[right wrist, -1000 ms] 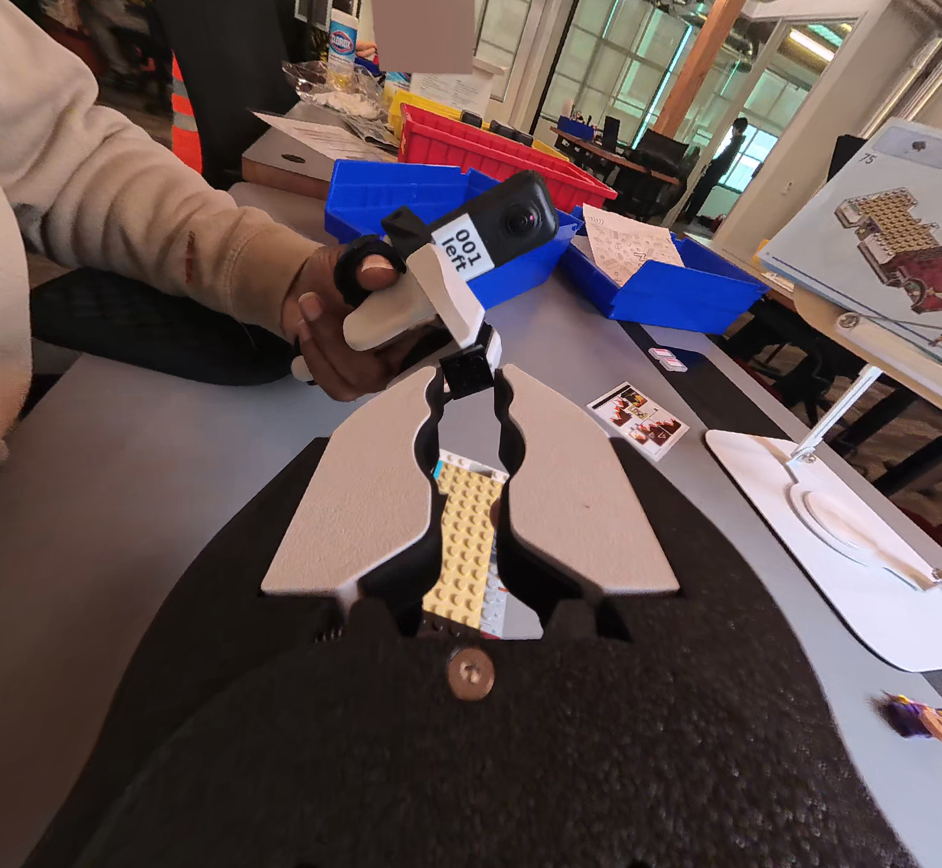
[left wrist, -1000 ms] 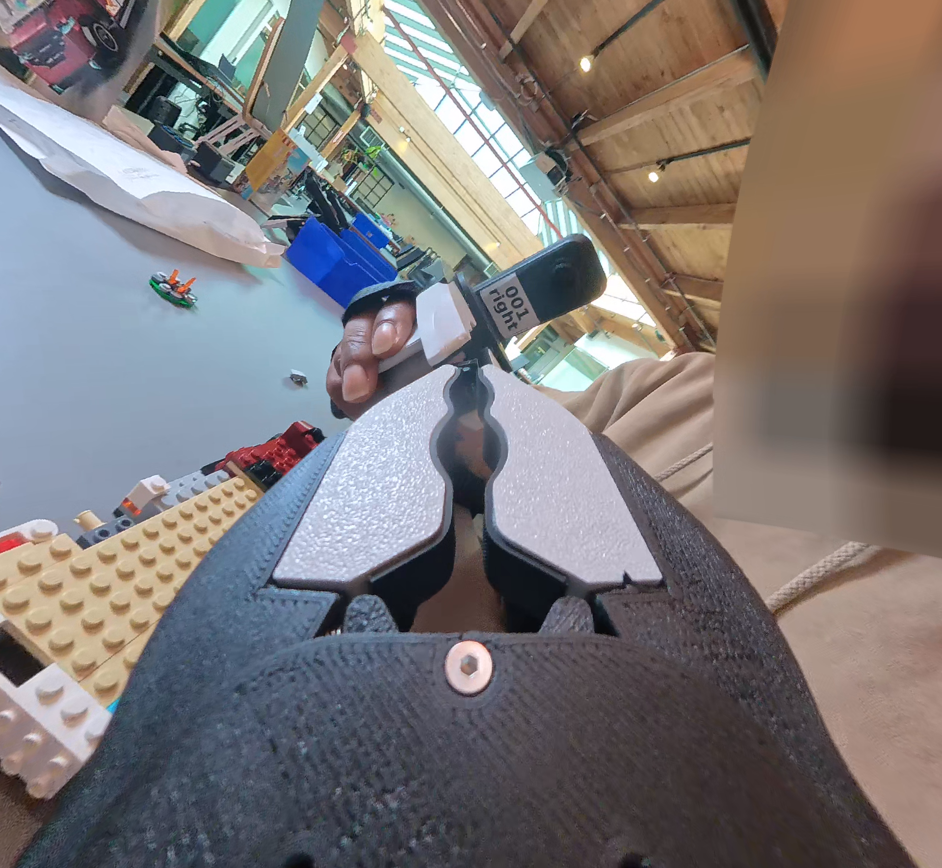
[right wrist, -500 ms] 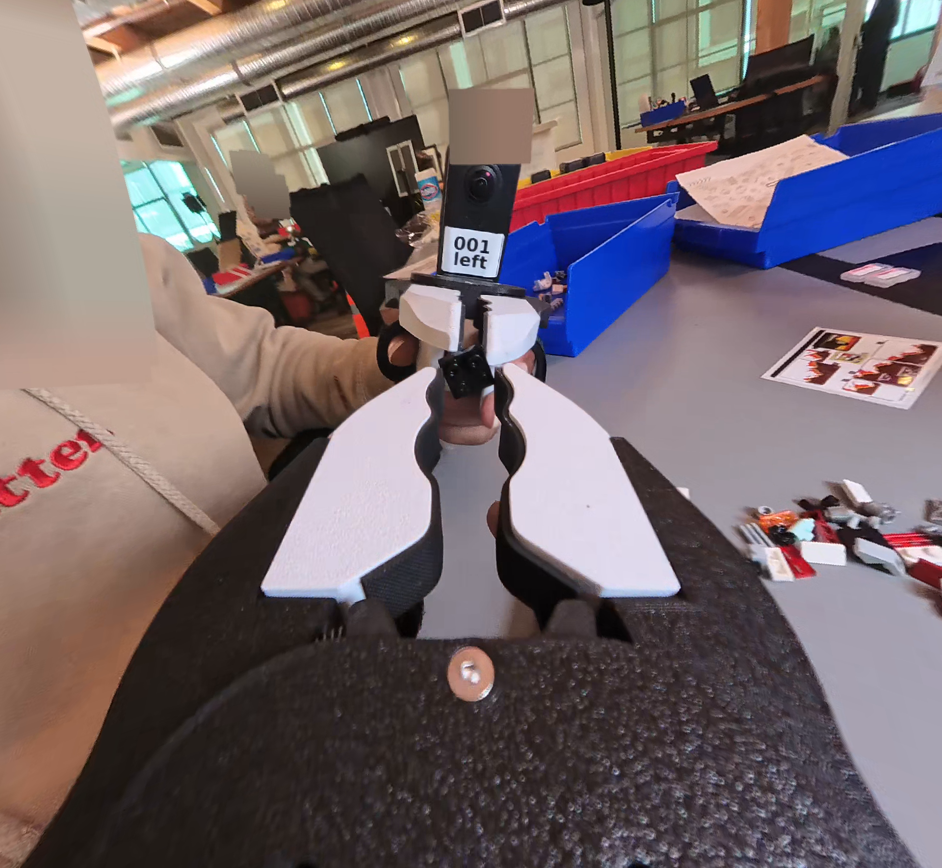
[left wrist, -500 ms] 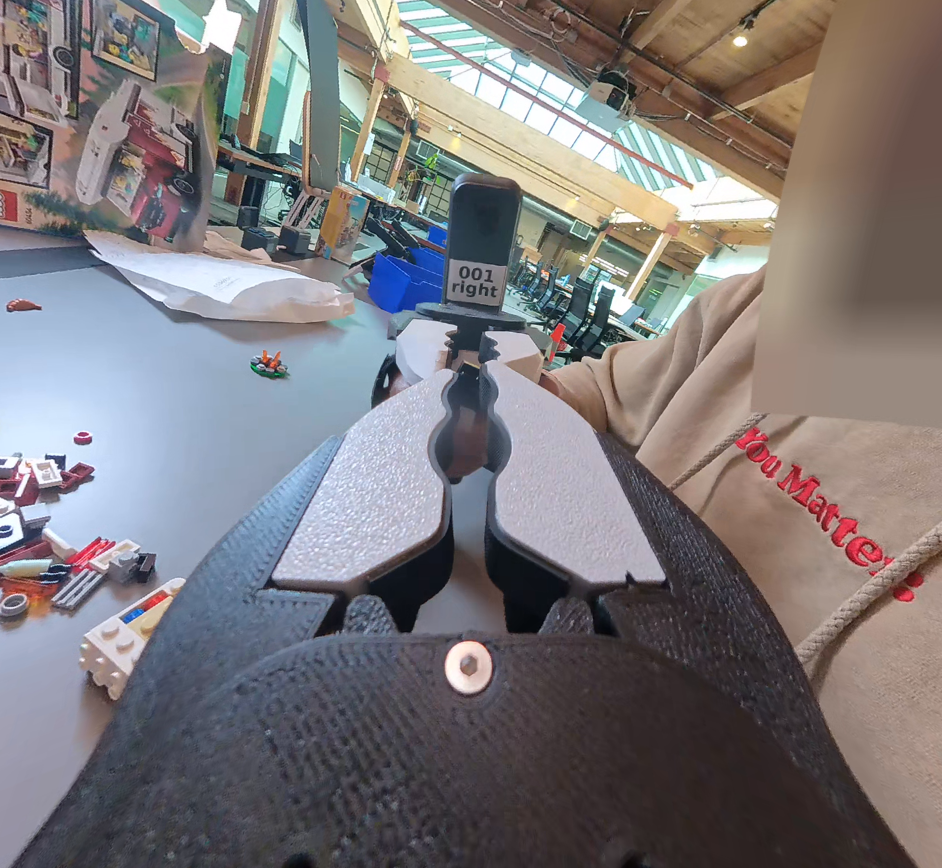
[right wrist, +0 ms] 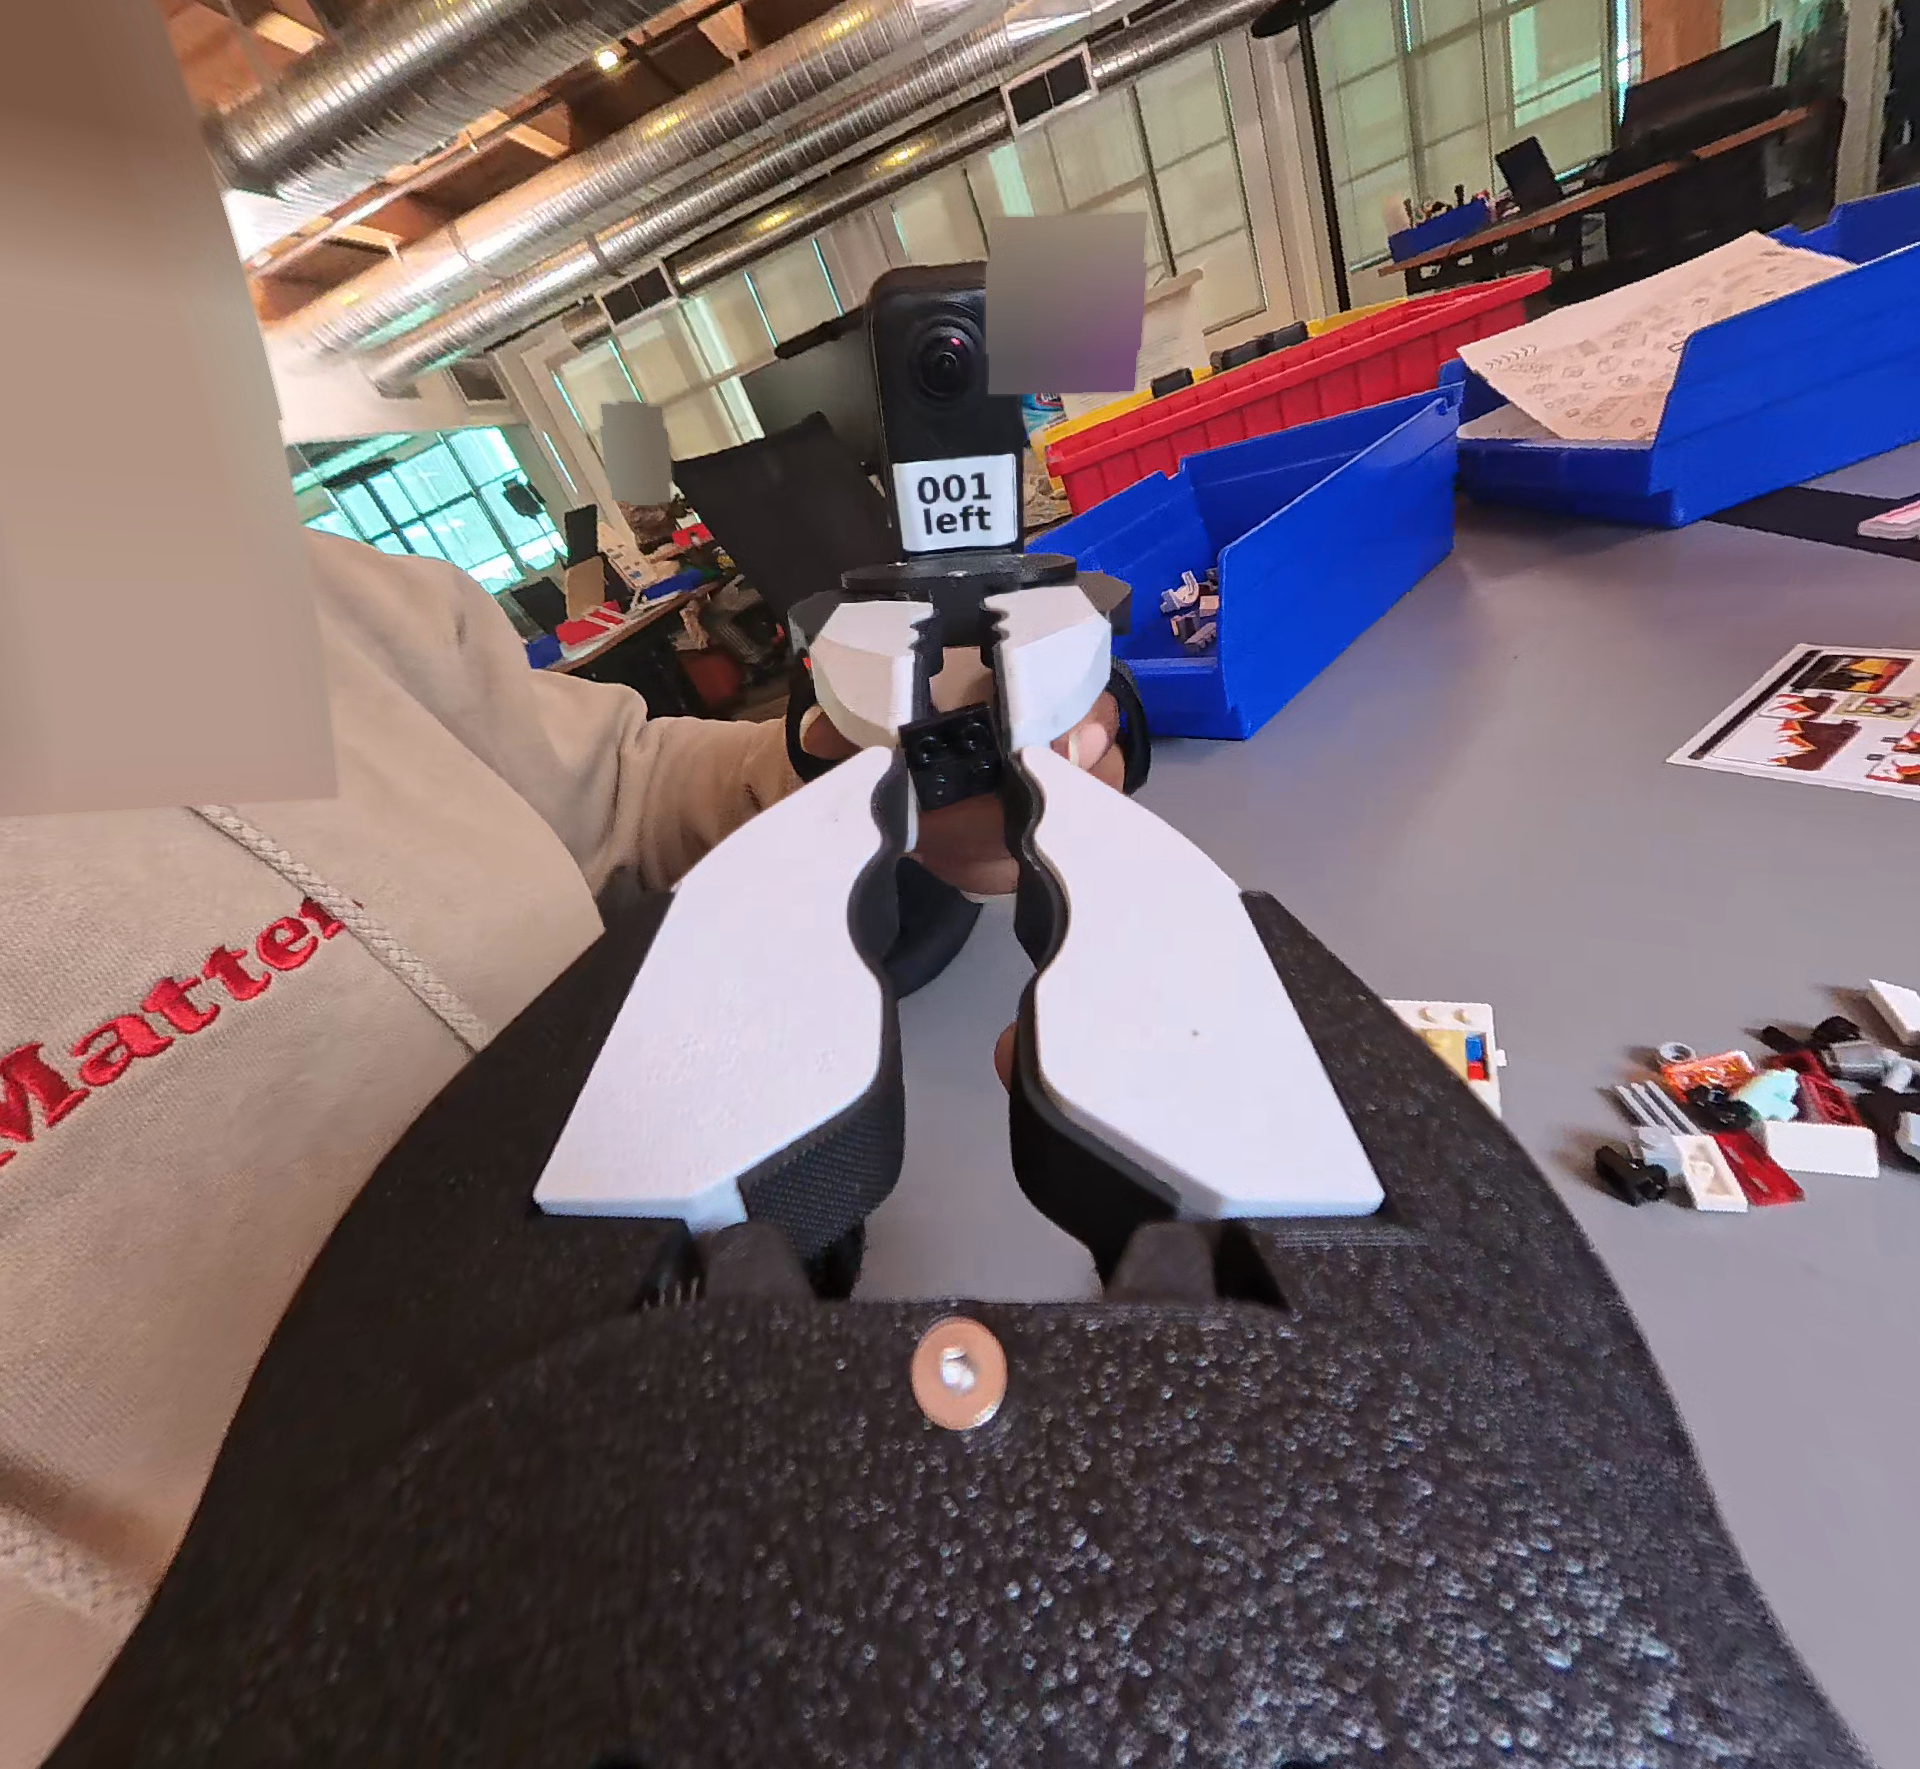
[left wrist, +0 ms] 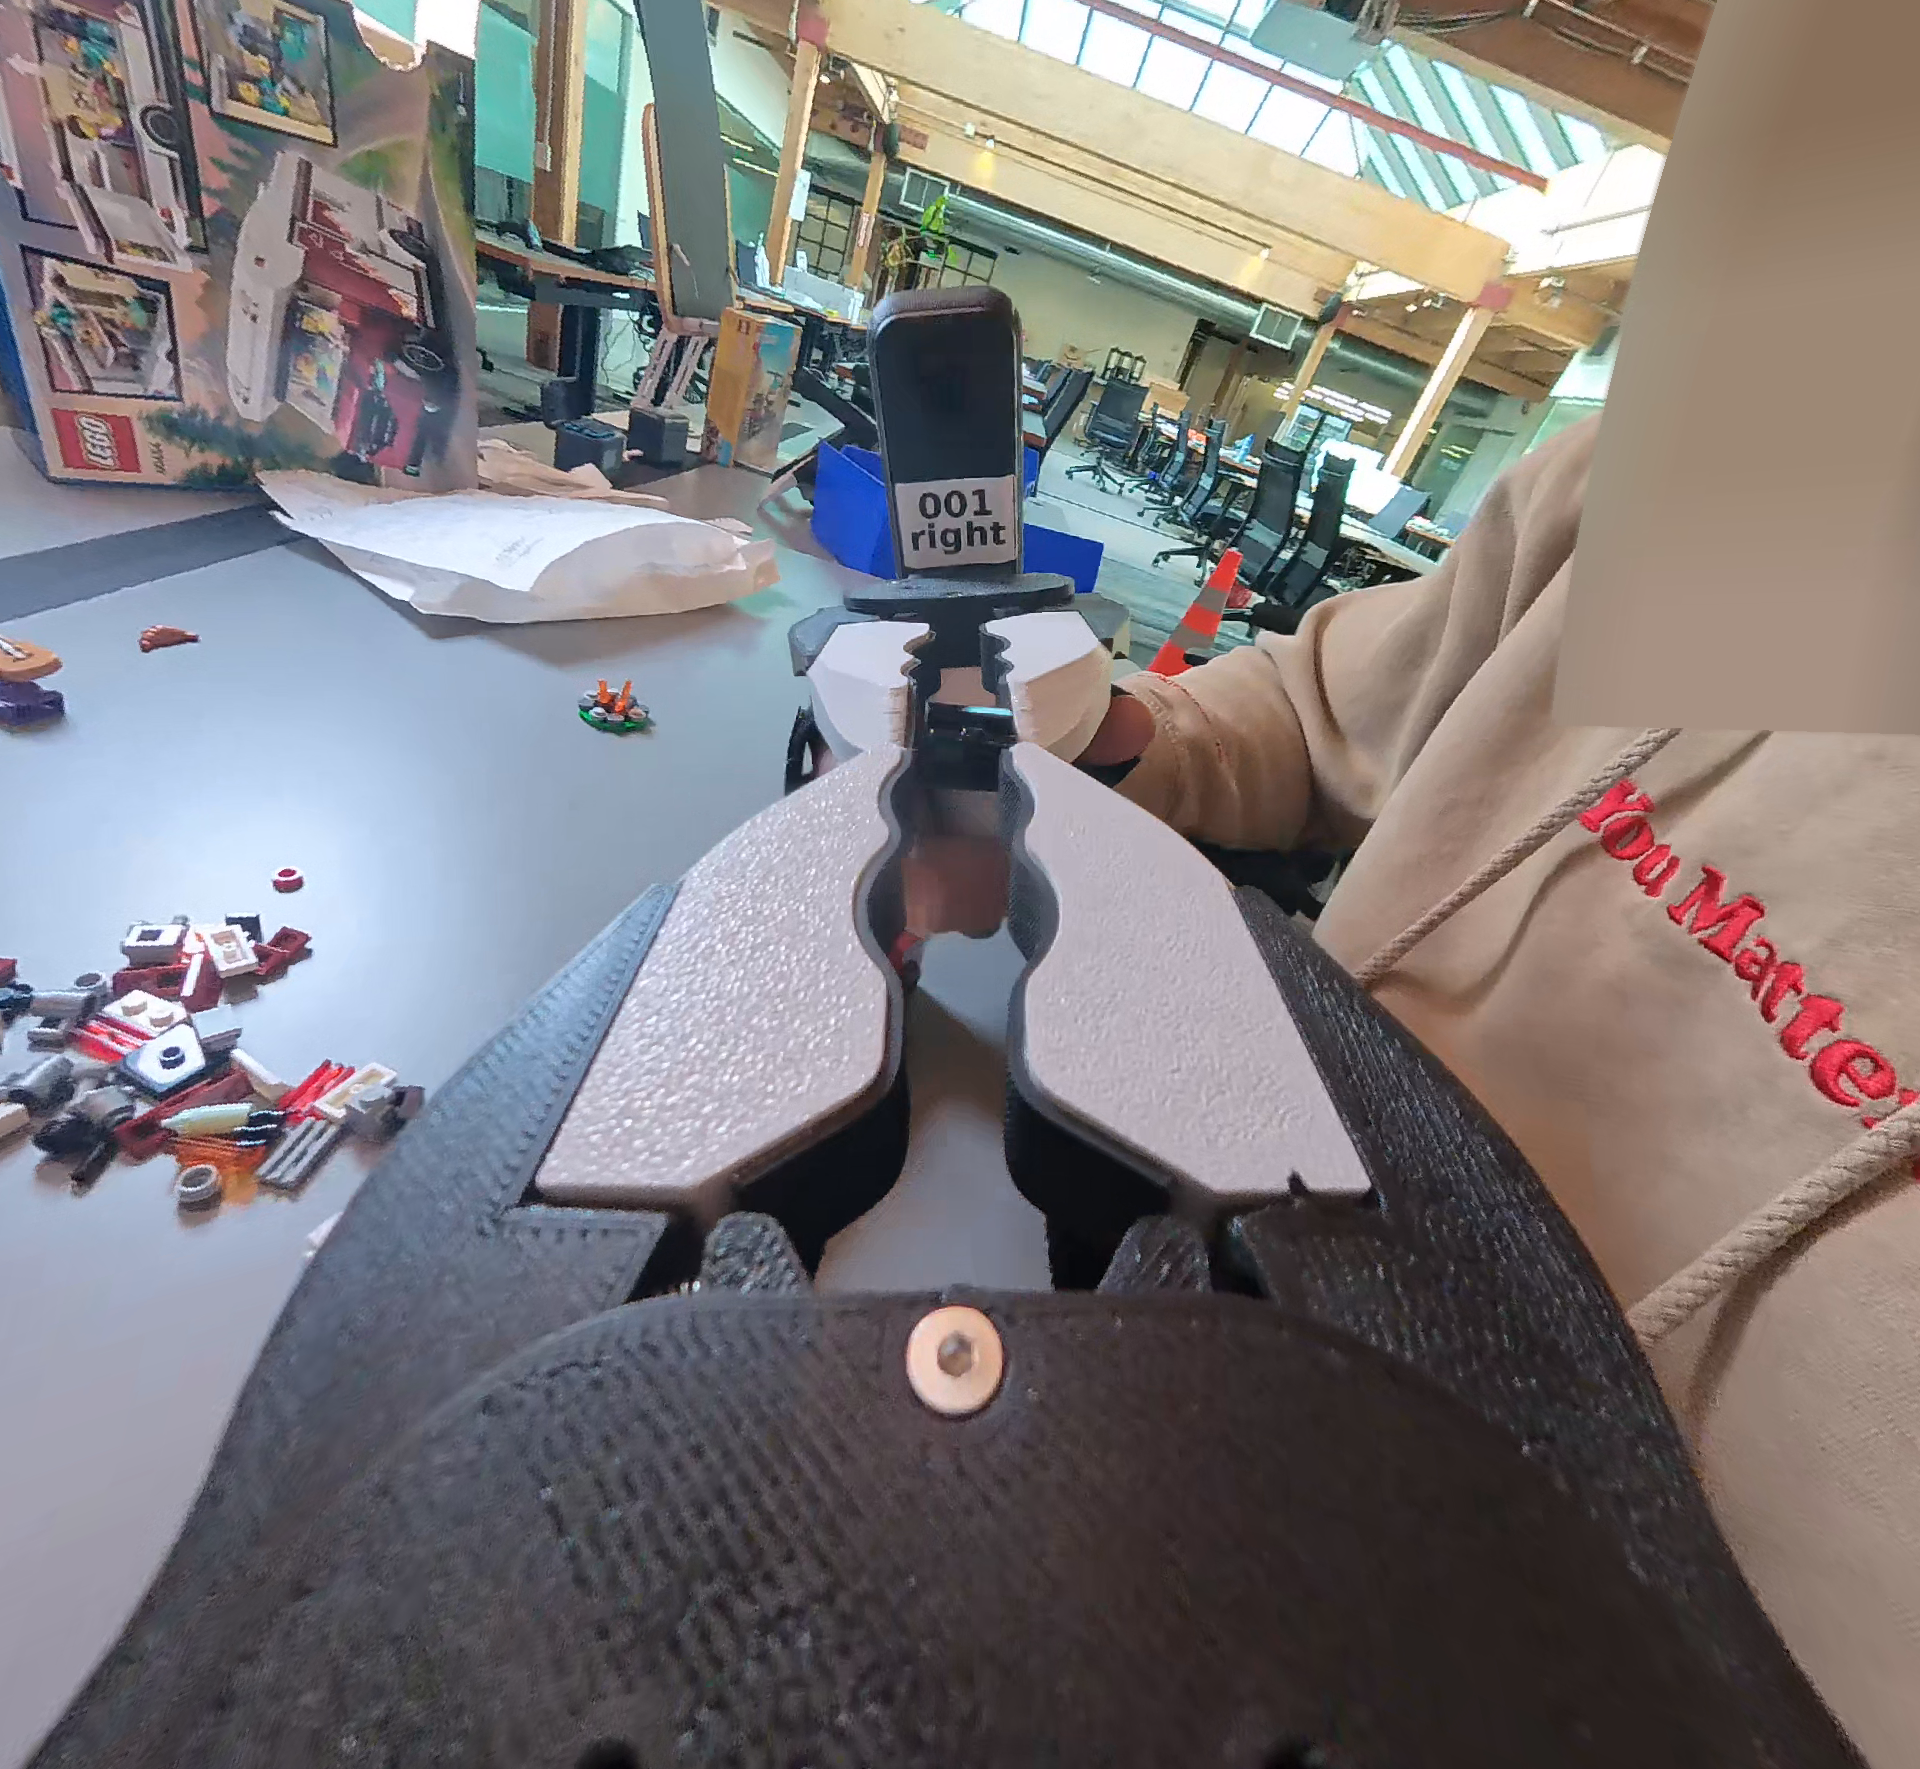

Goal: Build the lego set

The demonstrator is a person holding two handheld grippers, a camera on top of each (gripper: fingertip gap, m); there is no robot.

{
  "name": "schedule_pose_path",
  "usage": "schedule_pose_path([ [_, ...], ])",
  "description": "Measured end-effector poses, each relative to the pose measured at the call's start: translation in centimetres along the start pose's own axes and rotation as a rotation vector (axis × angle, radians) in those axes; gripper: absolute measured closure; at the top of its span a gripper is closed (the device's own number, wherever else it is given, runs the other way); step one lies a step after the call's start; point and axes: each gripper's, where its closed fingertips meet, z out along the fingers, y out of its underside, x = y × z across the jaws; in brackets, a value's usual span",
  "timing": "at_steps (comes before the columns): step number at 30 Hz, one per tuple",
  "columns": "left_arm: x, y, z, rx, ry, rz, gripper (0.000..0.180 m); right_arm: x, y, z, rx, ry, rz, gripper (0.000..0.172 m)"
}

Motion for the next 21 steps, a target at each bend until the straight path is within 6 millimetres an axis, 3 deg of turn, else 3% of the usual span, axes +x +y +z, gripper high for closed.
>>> schedule_pose_path([
  [8,0.13,0.32,0.04,0.005,0.028,-0.049,0.170,0.56,0.32,-0.10,-0.032,0.061,-0.090,0.154],
  [16,0.35,0.65,0.21,0.003,0.062,-0.089,0.160,0.71,0.54,-0.10,-0.047,0.078,-0.124,0.154],
  [21,0.30,0.95,0.35,-0.003,0.055,-0.081,0.170,0.84,0.63,-0.21,-0.052,0.084,-0.129,0.154],
])
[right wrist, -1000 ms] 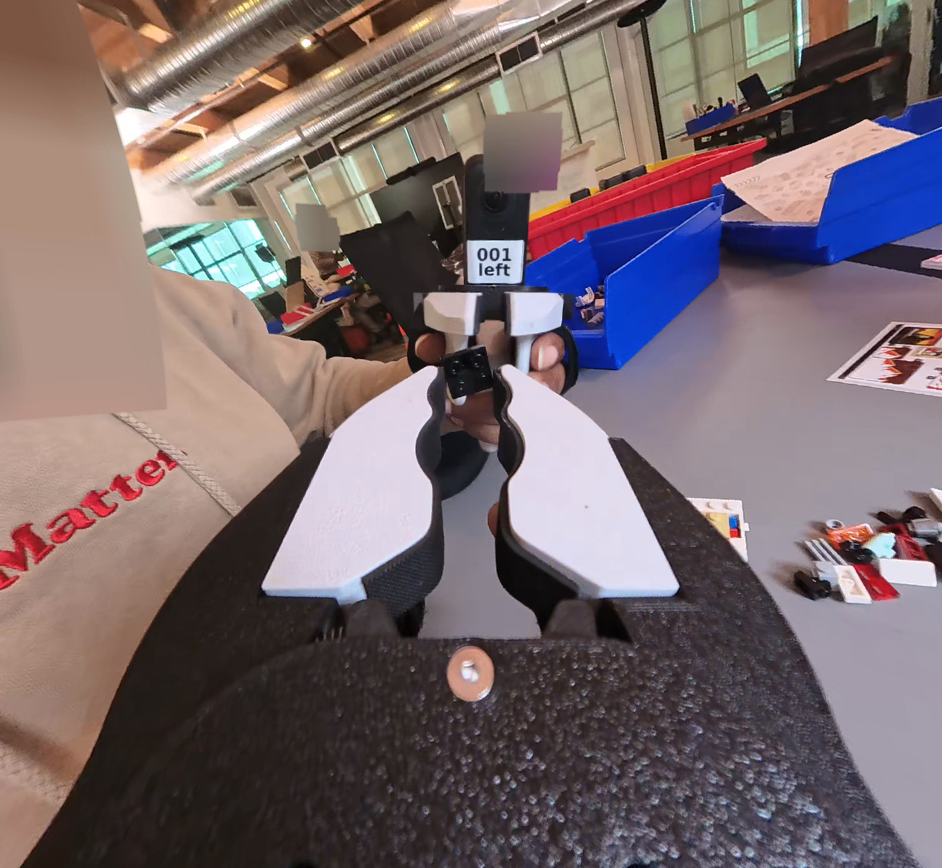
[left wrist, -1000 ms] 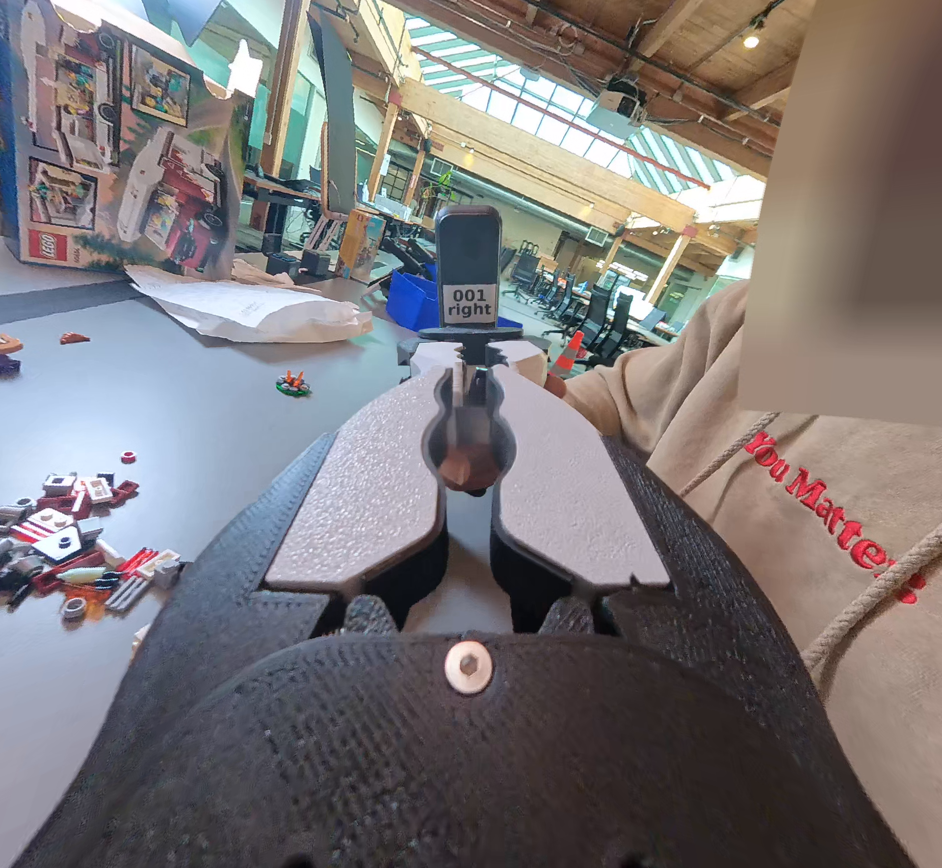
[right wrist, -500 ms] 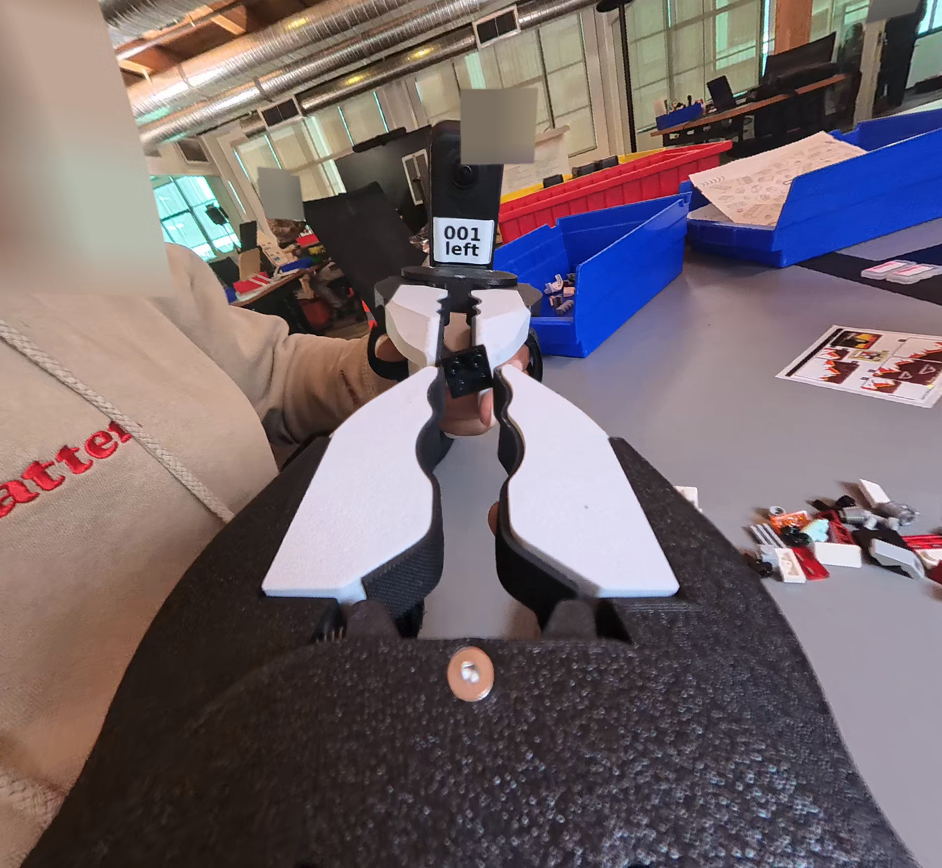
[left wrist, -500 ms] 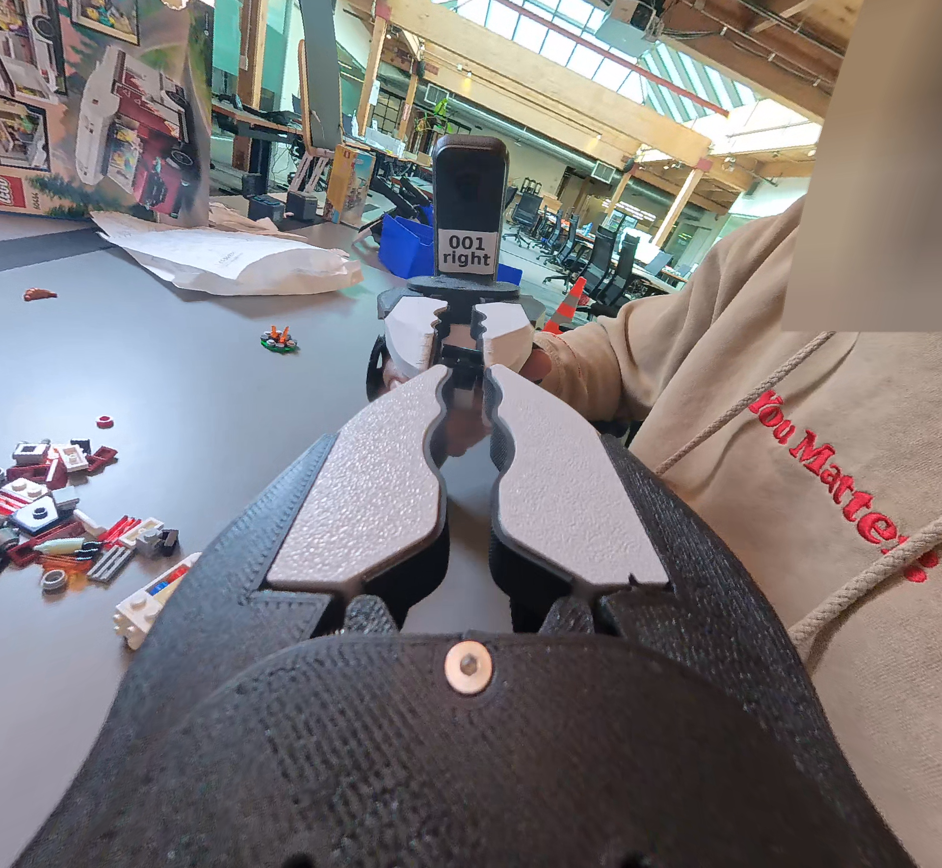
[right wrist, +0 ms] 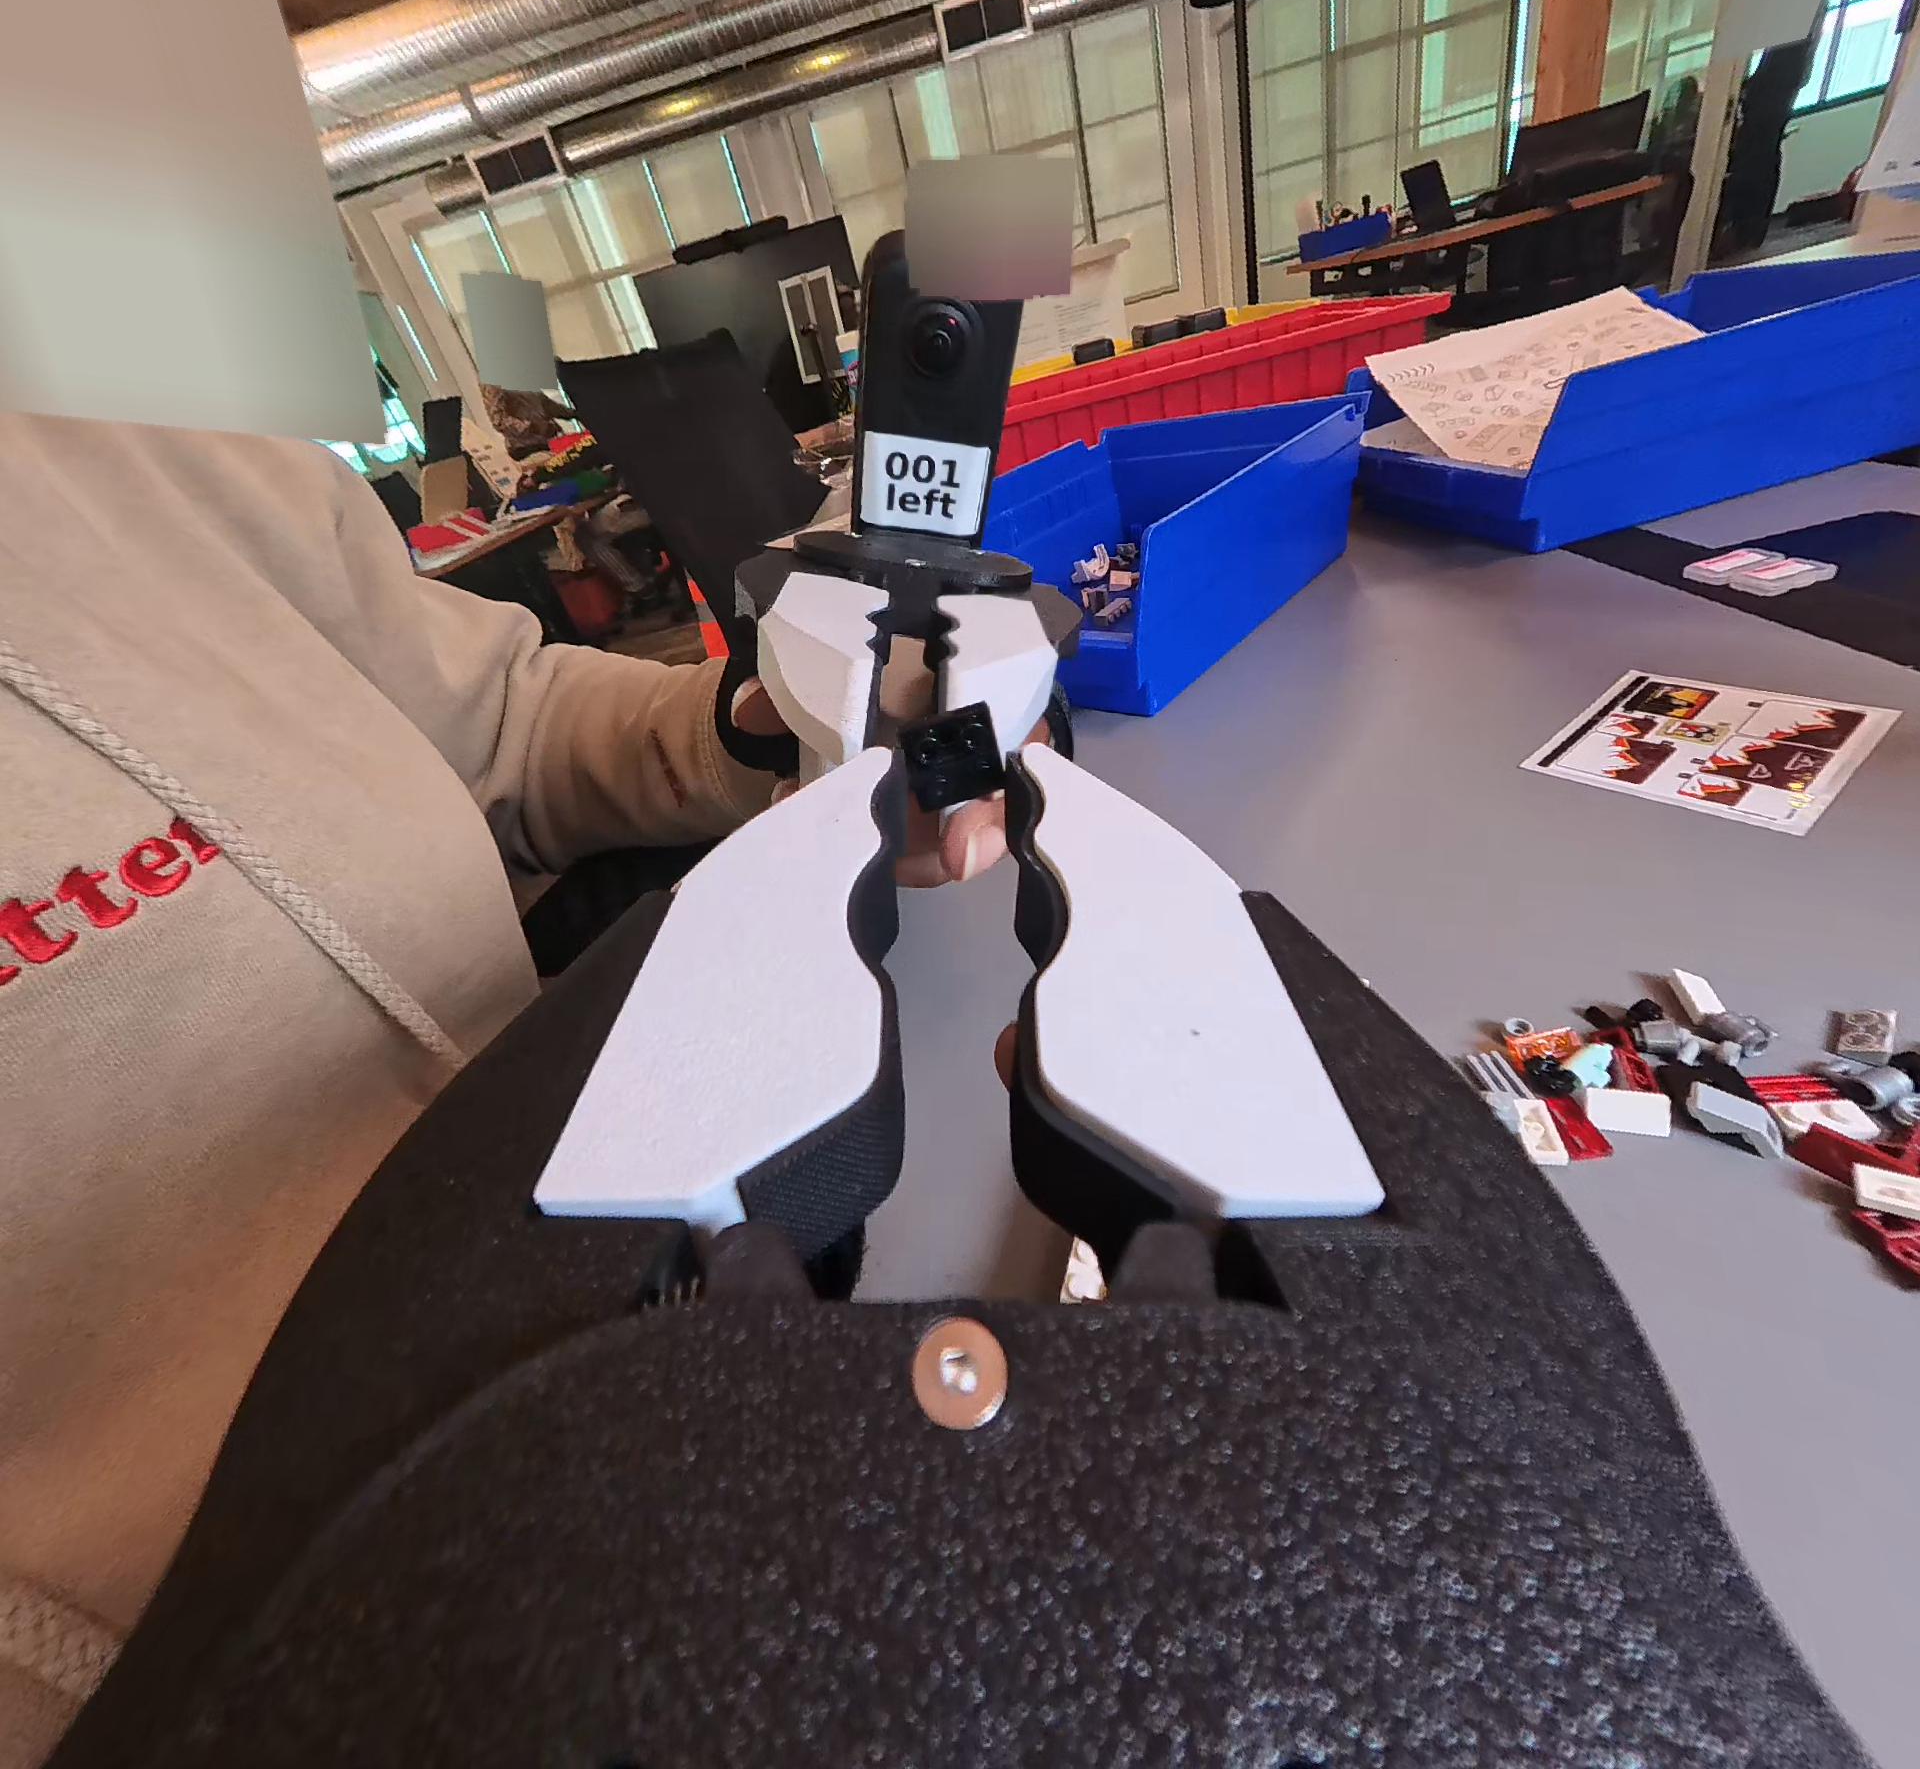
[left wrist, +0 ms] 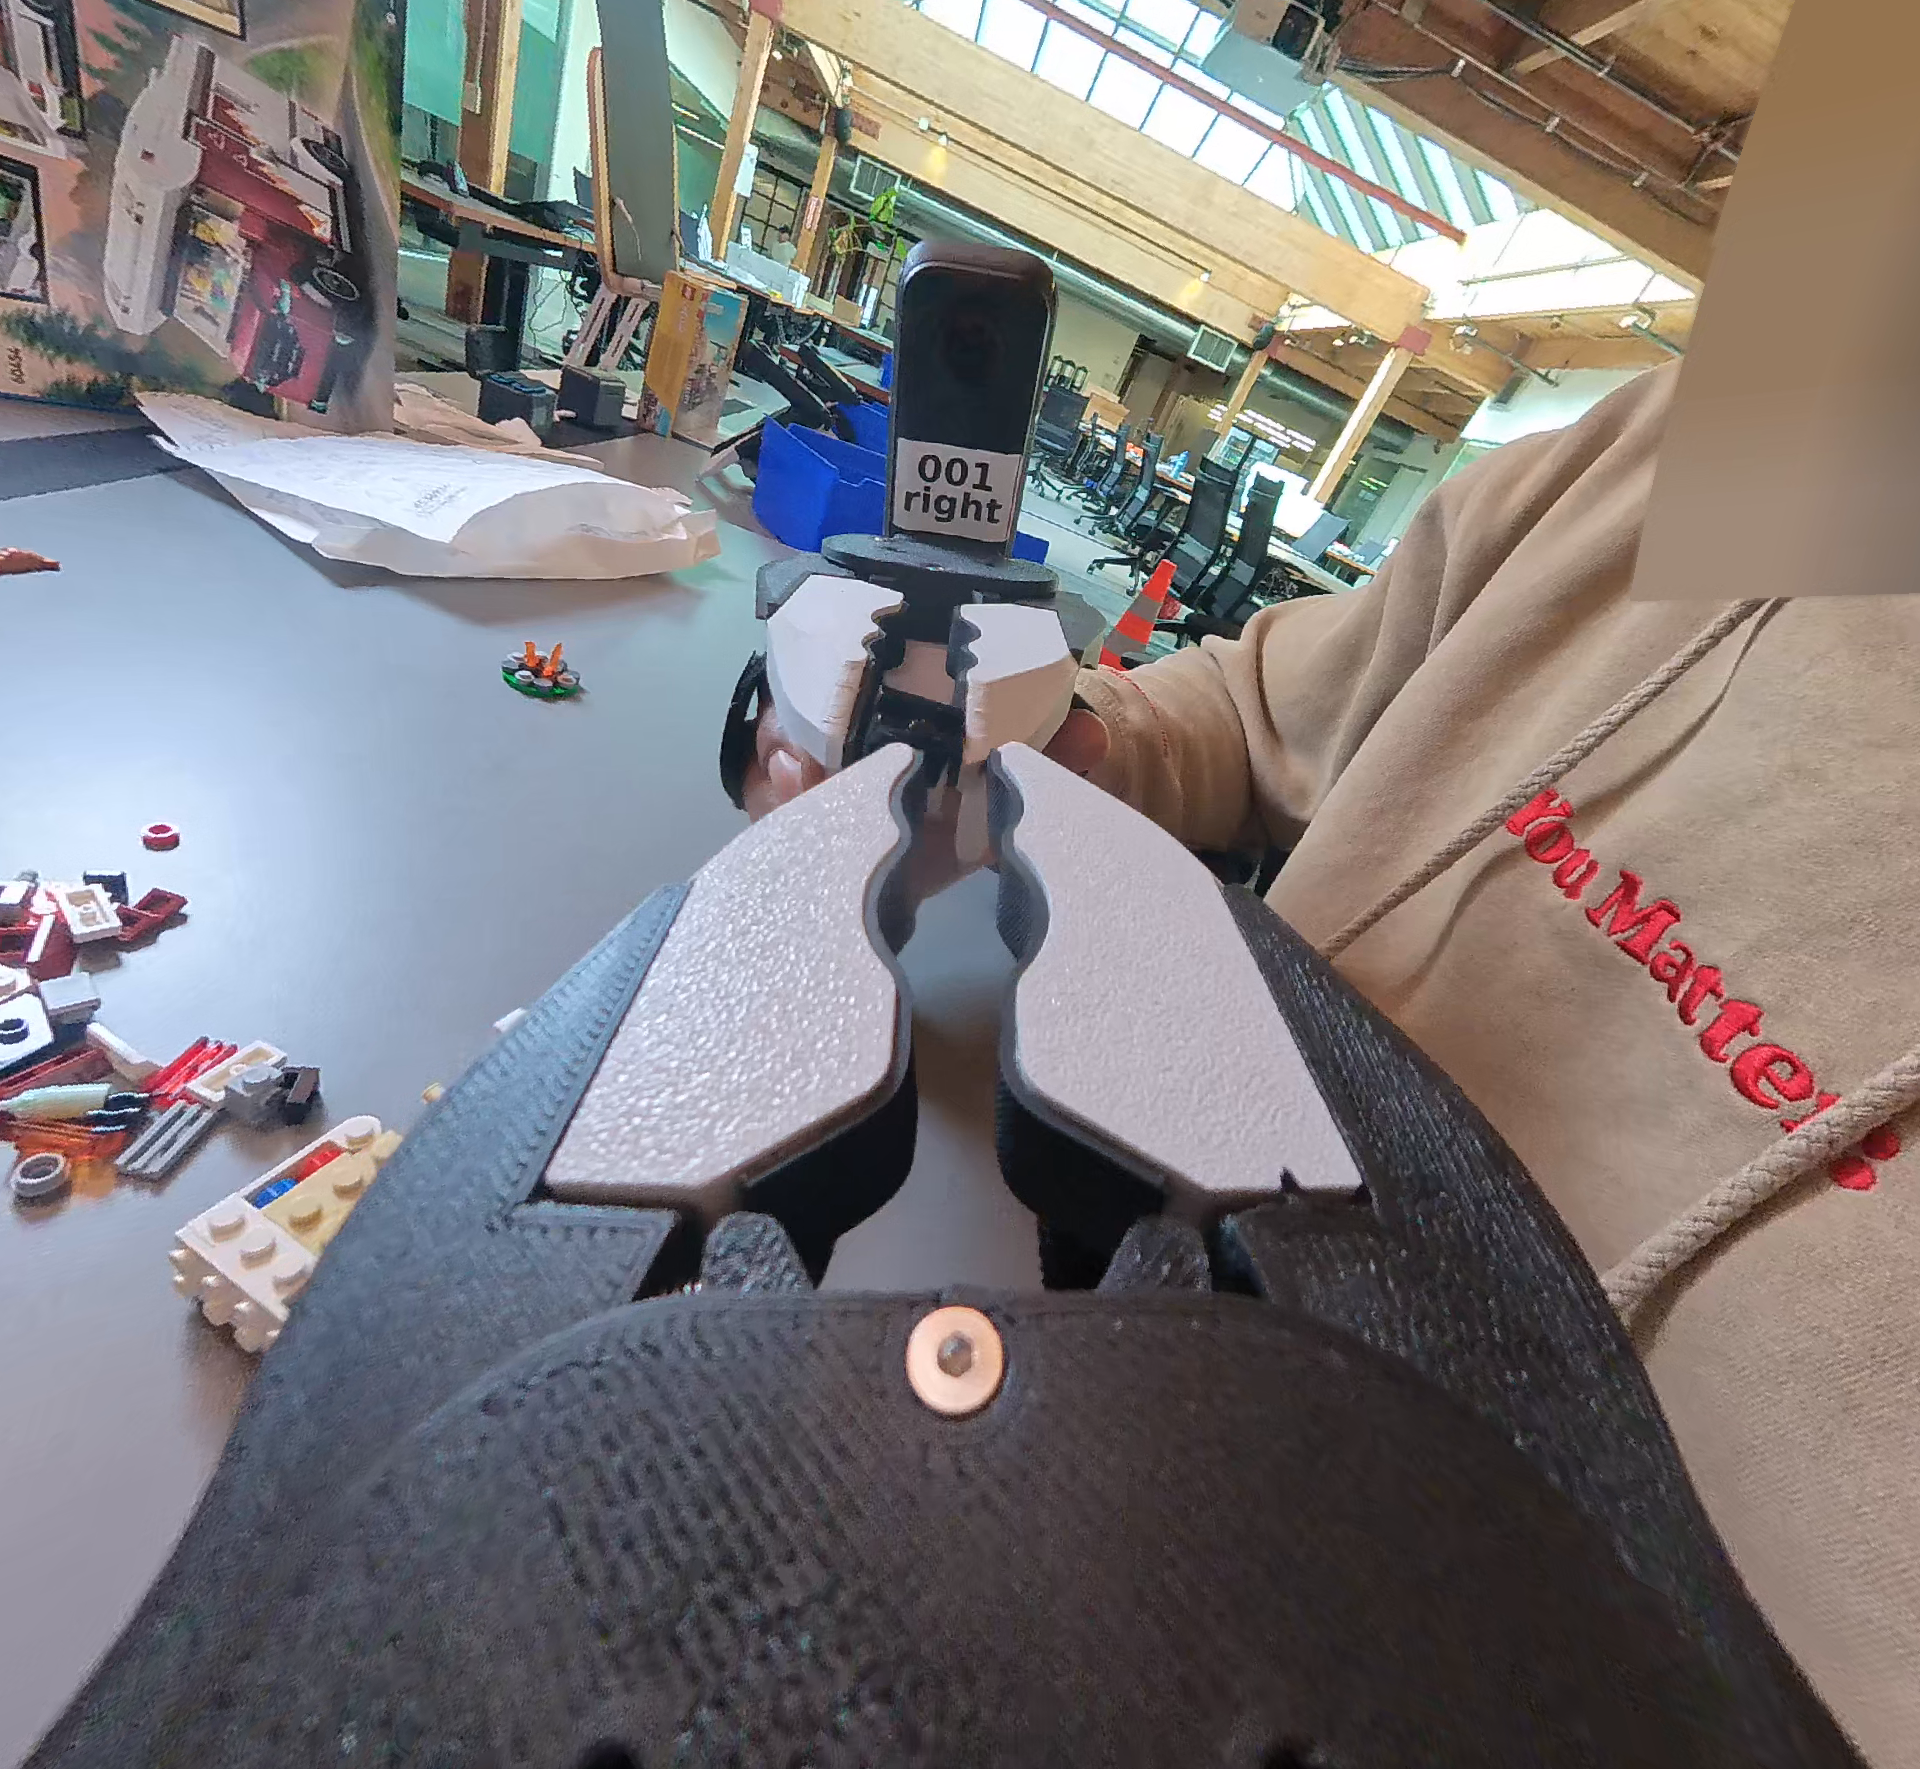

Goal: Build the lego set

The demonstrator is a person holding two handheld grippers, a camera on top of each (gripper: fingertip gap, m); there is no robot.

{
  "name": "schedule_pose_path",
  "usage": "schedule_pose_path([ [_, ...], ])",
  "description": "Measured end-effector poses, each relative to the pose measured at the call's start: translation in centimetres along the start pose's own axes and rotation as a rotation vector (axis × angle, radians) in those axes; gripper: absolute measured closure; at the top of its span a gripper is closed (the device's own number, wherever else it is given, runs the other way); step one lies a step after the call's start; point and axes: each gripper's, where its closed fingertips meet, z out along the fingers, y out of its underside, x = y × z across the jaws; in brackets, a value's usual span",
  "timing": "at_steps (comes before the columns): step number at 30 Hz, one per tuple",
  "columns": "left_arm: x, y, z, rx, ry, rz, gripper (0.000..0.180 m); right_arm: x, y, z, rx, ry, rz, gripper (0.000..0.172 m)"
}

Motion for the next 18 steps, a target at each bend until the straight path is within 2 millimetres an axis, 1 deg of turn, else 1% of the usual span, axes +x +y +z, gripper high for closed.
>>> schedule_pose_path([
  [1,0.1,0.0,0.0,-0.002,0.010,-0.002,0.174,0.0,0.0,0.0,0.000,0.002,-0.001,0.154],
  [6,0.0,0.1,-0.1,-0.002,0.010,-0.005,0.175,0.1,0.1,0.0,-0.002,0.003,-0.001,0.154],
  [7,0.0,0.0,-0.2,0.002,0.010,-0.004,0.178,0.2,0.0,0.0,0.000,0.007,-0.005,0.154],
  [9,-0.7,-0.3,-0.5,0.019,-0.024,-0.004,0.180,0.2,-0.1,-0.1,0.003,0.009,-0.011,0.154],
  [13,-1.3,-0.3,-1.0,0.017,-0.046,-0.013,0.171,0.5,0.0,-0.1,-0.011,0.043,-0.052,0.154],
  [18,-1.2,0.6,-0.5,-0.012,-0.020,-0.063,0.163,0.5,0.7,0.0,-0.061,0.083,-0.149,0.154],
])
